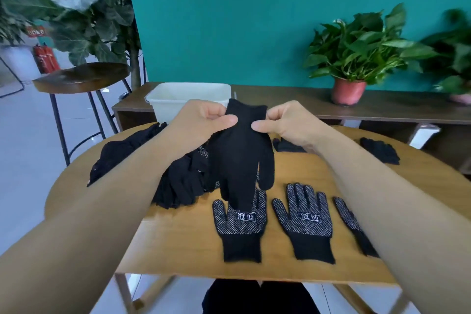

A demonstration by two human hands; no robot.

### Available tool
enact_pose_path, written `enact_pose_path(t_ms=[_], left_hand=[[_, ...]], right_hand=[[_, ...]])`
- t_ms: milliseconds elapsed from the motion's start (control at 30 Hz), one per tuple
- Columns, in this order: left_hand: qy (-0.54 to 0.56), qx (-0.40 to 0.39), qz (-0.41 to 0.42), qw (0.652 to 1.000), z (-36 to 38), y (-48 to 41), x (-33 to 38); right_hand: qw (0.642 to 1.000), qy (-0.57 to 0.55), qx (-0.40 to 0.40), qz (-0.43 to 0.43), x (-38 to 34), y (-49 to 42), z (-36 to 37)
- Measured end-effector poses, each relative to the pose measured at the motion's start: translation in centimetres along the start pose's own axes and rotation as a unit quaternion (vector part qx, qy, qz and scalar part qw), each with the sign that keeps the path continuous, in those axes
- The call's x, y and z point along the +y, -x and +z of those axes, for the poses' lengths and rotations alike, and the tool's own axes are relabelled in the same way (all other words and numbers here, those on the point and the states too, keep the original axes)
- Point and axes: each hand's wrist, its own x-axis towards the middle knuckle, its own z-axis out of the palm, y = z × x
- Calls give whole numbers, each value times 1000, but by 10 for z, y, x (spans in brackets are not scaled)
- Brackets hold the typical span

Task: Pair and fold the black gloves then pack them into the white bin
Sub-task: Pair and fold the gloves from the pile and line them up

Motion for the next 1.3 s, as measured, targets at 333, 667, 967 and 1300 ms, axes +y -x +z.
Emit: enact_pose_path(t_ms=[333, 667, 967, 1300], left_hand=[[-25, 52, -3, 998, 28, 18, 8], [-65, 75, 22, 995, 98, 33, 9], [167, -35, -41, 984, 116, 36, 22], [172, -127, -81, 973, 178, 13, 16]], right_hand=[[996, -7, 86, 15, 13, 32, -2], [959, 147, 243, -19, 39, 49, 24], [972, -90, 210, 46, 54, 94, -35], [984, -80, 116, 112, 96, 139, -110]])
